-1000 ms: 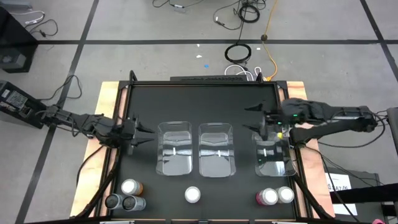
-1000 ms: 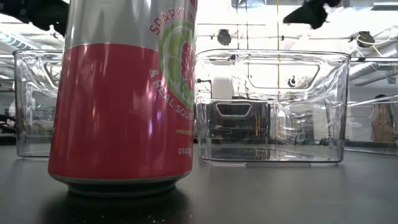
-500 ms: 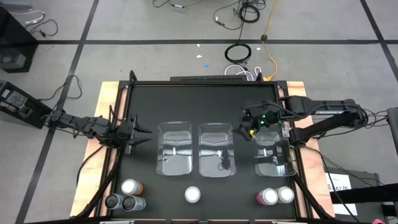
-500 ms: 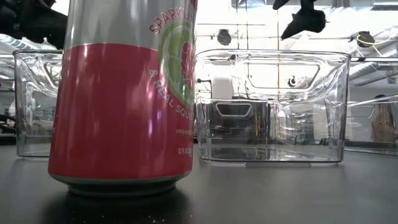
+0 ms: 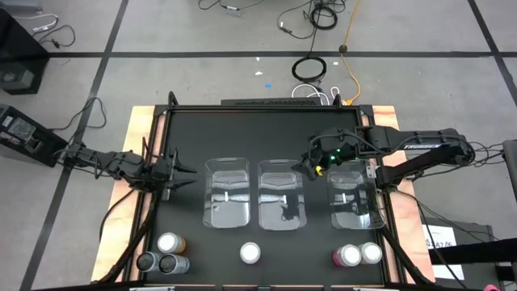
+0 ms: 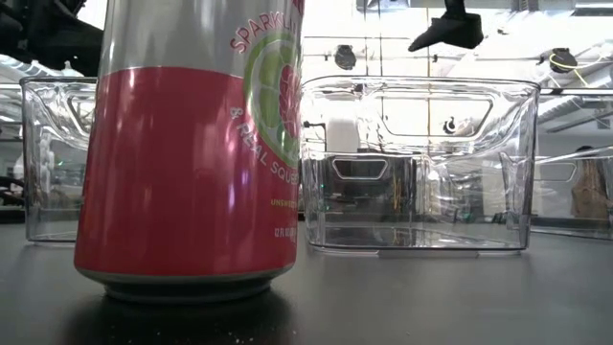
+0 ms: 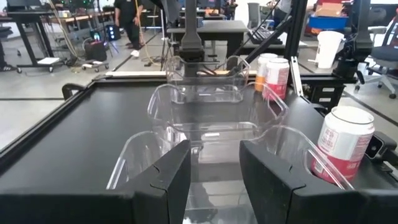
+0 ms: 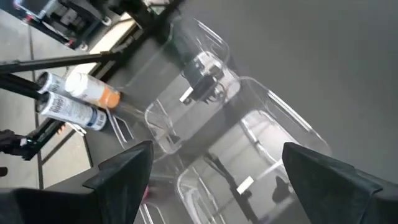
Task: Sort soda cans
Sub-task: Move the right transparent bin to the center
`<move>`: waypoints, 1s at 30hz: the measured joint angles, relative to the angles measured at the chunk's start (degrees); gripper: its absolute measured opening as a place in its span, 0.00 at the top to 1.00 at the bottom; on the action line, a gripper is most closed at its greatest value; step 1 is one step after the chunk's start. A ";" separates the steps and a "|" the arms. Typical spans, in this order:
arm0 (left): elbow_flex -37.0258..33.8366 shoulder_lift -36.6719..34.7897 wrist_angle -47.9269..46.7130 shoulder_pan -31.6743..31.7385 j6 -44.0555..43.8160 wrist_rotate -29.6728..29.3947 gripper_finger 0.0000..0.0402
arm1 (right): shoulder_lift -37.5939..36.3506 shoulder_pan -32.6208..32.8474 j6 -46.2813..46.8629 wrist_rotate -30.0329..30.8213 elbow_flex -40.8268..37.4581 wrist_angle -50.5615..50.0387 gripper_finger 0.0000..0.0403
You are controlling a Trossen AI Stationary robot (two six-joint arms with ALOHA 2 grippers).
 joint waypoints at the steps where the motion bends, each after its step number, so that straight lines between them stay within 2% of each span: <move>1: 0.00 0.00 0.10 -0.01 -0.01 -0.02 0.63 | -0.01 0.01 -0.52 0.01 0.00 0.76 0.13; 4: 0.00 0.00 0.12 0.00 0.21 -0.38 0.63 | -0.01 -0.10 -2.56 1.03 0.00 1.40 0.13; 8: 0.00 0.00 0.12 -0.01 0.32 -1.46 0.63 | -0.01 -1.10 1.73 2.03 0.00 -3.67 0.13; 13: 0.00 0.00 0.14 0.00 1.28 -3.16 0.63 | -0.01 -1.32 13.91 5.93 0.00 -17.03 0.13; 16: 0.00 0.00 0.15 0.00 1.37 -3.37 0.63 | -0.01 -1.28 20.46 6.18 -0.02 -24.36 0.13; 24: 0.00 0.00 0.10 0.00 1.39 -3.41 0.63 | 1.52 2.83 37.13 8.03 -0.06 -36.54 0.13; 30: 0.00 0.00 0.08 -0.01 1.39 -3.39 0.63 | 4.18 8.20 45.96 7.44 -5.15 -33.90 0.13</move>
